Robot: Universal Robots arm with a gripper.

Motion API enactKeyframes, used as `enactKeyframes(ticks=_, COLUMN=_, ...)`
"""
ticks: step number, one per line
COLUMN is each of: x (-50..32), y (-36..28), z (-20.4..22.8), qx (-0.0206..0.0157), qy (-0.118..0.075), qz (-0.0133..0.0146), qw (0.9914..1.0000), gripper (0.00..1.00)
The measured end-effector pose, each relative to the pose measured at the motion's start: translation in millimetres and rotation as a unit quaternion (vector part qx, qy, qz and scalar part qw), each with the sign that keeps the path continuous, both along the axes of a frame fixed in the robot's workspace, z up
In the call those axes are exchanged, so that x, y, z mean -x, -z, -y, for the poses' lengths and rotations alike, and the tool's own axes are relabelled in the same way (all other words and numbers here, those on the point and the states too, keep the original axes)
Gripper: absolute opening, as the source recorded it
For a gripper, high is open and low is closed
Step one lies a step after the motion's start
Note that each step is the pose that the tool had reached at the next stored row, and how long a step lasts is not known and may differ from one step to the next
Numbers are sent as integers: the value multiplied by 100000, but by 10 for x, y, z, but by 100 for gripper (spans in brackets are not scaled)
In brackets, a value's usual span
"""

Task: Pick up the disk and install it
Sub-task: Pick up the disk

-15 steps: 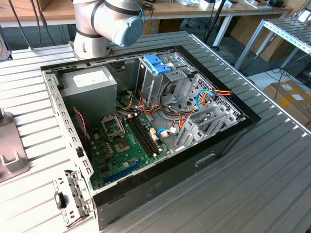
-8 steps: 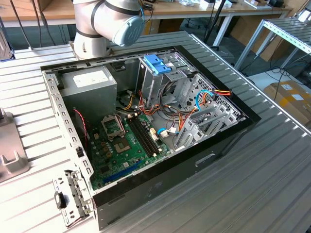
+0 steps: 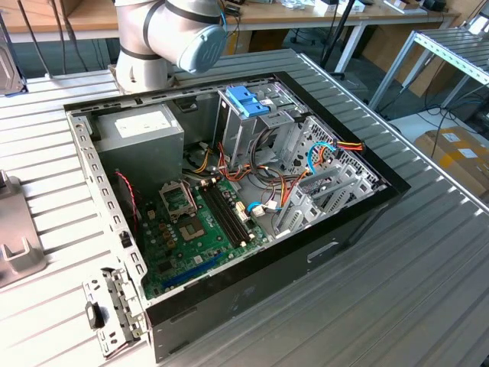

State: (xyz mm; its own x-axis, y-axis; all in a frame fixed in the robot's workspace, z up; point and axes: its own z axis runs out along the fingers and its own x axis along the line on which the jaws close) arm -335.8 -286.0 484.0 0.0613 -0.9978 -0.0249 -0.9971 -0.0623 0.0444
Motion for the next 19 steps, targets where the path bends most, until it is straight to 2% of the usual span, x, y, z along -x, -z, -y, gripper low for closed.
enactKeyframes(ticks=19, x=-162, y=0, z=0, qx=2, qy=-3, qz=0, qw=100000, gripper=37)
